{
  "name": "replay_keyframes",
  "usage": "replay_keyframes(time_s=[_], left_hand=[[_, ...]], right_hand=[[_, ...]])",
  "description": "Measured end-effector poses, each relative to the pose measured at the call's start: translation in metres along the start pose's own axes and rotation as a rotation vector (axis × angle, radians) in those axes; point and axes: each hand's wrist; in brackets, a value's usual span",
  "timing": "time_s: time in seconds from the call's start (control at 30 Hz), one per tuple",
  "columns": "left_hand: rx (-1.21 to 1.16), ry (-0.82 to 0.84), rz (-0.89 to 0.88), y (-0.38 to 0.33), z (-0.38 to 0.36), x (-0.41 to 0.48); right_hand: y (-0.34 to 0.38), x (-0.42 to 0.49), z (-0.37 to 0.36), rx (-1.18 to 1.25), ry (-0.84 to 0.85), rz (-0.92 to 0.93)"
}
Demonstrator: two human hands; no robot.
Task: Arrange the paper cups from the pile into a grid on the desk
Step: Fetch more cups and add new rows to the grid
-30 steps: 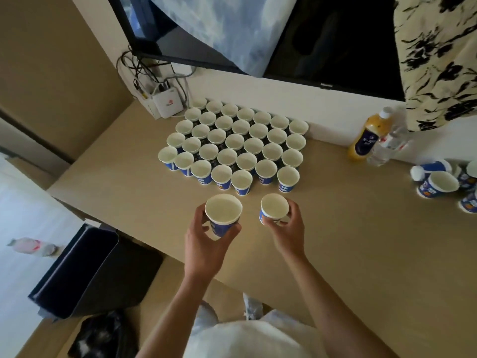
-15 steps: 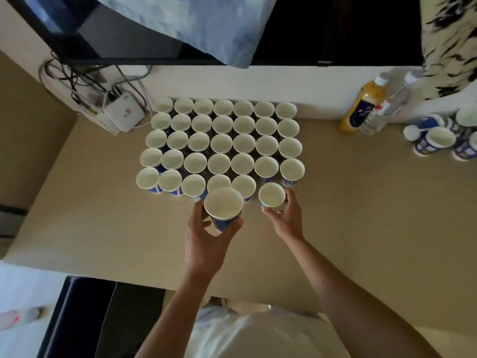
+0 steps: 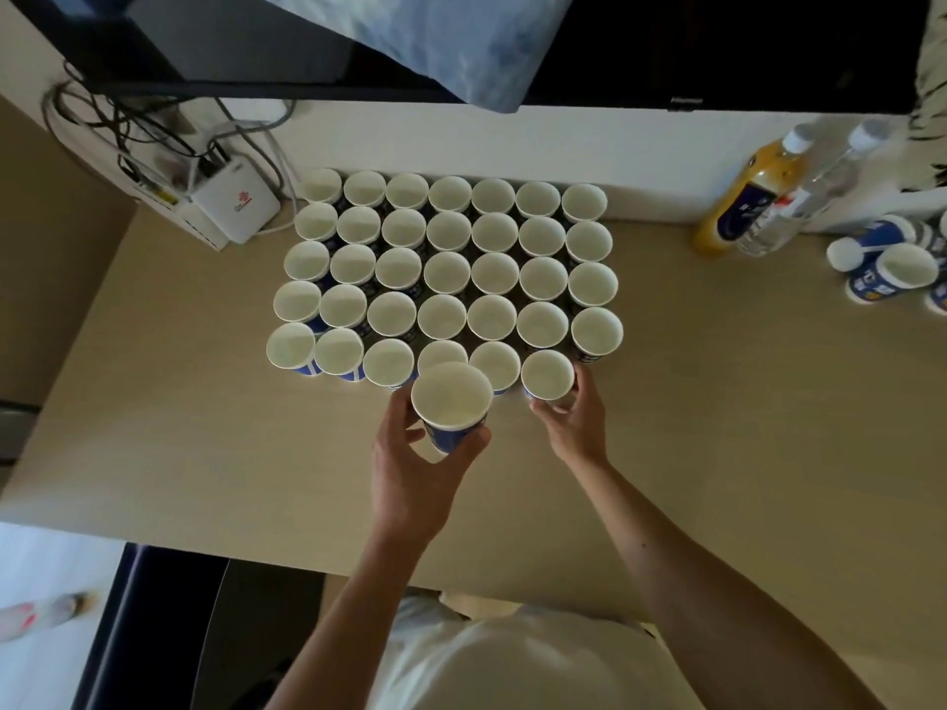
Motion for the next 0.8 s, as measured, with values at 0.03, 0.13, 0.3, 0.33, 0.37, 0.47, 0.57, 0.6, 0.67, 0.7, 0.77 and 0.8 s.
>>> replay_keyframes(time_s=[0.03,0.13,0.3,0.33,0.37,0.47,0.57,0.6,0.67,0.7,0.77,0.8], left_hand=[[0.001,0.000,0.002,0.000,-0.001,0.000],[0.007,-0.002,0.010,0.002,-0.001,-0.002],[0.001,0.013,0.021,0.002,-0.006,-0.004],[-0.003,0.020,0.022,0.002,-0.008,-0.004],[-0.006,0.029,0.020,0.002,-0.010,-0.004],[-0.015,0.059,0.015,0.001,-0.021,-0.003],[-0.022,0.113,0.022,-0.001,-0.038,-0.001],[-0.022,0.140,0.027,0.000,-0.043,0.001],[-0.011,0.195,0.031,0.001,-0.056,0.004],[0.000,0.221,0.030,0.001,-0.062,0.006],[0.033,0.277,0.023,0.000,-0.074,0.007],[0.043,0.304,0.022,-0.002,-0.079,0.006]], right_hand=[[0.000,0.001,-0.001,0.010,0.004,0.005],[0.000,0.003,-0.003,0.018,0.016,0.011],[-0.004,0.003,-0.003,-0.014,0.032,-0.021],[-0.006,0.000,-0.001,-0.041,0.025,-0.042],[-0.007,-0.006,0.002,-0.078,0.012,-0.065],[-0.009,-0.028,0.022,-0.181,-0.070,-0.074],[0.000,-0.043,0.053,-0.160,-0.085,-0.004],[0.008,-0.046,0.065,-0.129,-0.029,0.028],[0.026,-0.049,0.089,-0.067,0.141,0.097],[0.035,-0.050,0.099,-0.045,0.224,0.139],[0.047,-0.052,0.115,-0.060,0.328,0.208],[0.051,-0.053,0.119,-0.074,0.348,0.231]])
Point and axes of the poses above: each hand's wrist, its own x-axis towards the middle knuckle, its own z-axis out of the back of the hand, y = z × x, and after that the axes turned 14 degrees about -x, right-handed
